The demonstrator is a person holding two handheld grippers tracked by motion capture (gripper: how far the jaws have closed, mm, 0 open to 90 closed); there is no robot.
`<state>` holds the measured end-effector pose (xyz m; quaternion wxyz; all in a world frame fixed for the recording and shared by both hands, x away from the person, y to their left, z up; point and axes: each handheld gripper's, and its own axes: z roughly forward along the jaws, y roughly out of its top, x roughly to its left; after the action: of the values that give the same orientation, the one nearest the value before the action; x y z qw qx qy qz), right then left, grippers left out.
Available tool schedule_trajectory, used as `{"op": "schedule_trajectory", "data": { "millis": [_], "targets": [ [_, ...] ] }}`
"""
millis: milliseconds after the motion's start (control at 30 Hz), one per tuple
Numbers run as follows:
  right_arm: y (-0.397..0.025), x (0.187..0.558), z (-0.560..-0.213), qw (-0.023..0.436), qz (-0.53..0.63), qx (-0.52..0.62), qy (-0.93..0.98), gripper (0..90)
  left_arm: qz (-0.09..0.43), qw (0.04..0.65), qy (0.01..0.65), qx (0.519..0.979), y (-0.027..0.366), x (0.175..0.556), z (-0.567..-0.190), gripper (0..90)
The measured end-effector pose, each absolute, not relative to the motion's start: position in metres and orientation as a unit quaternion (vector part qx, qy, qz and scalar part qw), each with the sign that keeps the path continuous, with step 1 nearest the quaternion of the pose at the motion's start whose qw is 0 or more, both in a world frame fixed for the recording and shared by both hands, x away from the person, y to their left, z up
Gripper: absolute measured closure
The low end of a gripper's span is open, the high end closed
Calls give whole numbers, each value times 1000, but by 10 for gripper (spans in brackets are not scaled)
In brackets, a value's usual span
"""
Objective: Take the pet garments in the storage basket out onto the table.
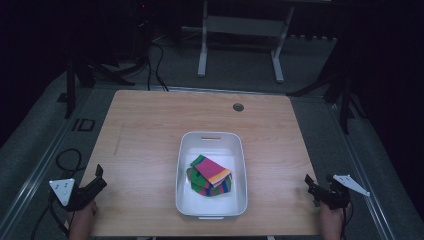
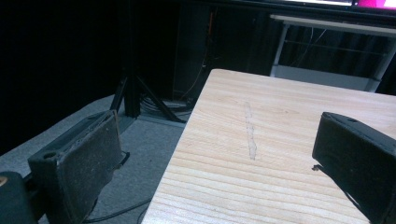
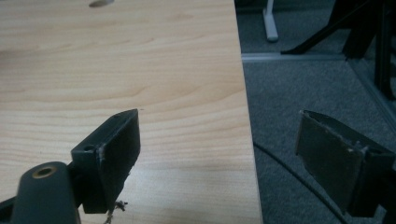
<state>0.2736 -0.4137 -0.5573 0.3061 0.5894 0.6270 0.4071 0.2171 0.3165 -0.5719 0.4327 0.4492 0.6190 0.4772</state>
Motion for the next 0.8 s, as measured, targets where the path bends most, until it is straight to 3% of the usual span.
{"op": "schedule_trajectory", "data": {
  "millis": [667, 800],
  "targets": [
    [-409, 279, -558, 285, 381, 581, 660, 134, 478, 433, 618, 450, 316, 218, -572, 19],
    [-411, 281, -558, 264, 391, 568, 674, 137, 477, 433, 618, 449, 317, 217, -572, 19]
  ]
}}
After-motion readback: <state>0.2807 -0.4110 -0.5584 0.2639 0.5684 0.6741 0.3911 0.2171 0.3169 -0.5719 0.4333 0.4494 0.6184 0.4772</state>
